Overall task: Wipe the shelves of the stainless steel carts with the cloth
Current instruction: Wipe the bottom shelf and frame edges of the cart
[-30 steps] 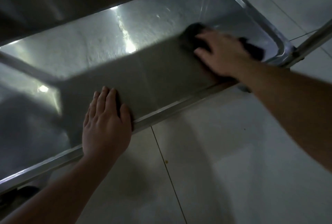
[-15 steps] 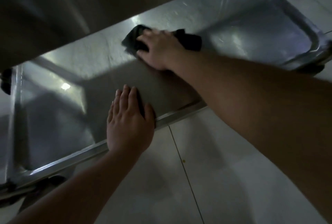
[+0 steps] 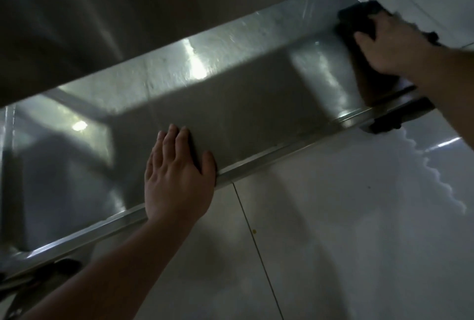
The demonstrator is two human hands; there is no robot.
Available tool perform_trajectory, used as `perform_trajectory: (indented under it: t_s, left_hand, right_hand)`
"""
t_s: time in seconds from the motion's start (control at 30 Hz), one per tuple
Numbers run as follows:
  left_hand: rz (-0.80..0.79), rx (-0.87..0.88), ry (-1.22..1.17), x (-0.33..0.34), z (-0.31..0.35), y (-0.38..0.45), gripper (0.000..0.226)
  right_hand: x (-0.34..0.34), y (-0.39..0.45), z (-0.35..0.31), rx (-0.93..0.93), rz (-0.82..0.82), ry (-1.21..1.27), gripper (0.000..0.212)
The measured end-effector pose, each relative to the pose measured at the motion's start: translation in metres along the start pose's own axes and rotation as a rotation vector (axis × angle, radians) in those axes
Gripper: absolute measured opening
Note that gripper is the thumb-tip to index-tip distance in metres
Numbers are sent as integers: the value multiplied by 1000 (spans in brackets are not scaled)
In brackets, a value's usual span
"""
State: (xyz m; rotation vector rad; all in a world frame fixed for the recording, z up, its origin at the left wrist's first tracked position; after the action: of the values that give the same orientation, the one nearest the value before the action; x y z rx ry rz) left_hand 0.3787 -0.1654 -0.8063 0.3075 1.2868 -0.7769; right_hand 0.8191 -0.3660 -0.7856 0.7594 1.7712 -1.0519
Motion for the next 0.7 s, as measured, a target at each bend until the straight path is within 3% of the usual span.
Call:
perform_trajectory:
  t_s: [0.2, 0.37, 0.53, 0.63, 0.7]
  left_hand:
    - [23, 18, 9, 4, 2, -5, 71]
    - [26, 23, 5, 4, 4, -6, 71]
    - [25, 28, -5, 2, 2, -7, 67]
    - [26, 46, 0, 1, 1, -7, 67]
    - [24, 46, -3, 1, 0, -6, 67]
  right_hand:
    - [39, -80, 8, 123, 69, -21, 68]
    - [87, -171, -72, -217, 98, -75, 65]
    - [134, -228, -166, -663, -40, -202, 62]
    - [121, -213, -146, -712, -81, -221, 64]
    - [97, -185, -102, -582, -32, -151, 65]
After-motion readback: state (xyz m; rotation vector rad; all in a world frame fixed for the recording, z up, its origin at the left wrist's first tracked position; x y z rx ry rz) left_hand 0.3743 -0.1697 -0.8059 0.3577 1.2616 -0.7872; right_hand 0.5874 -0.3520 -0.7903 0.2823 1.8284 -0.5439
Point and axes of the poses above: each hand's wrist, its own y-axis towards the middle knuckle, its own x-axis out of the palm, z = x × y, the point moved 5 cm from there along y, towards the middle knuckle, and after that the axes turned 13 degrees about -z, right-handed, at the moved point
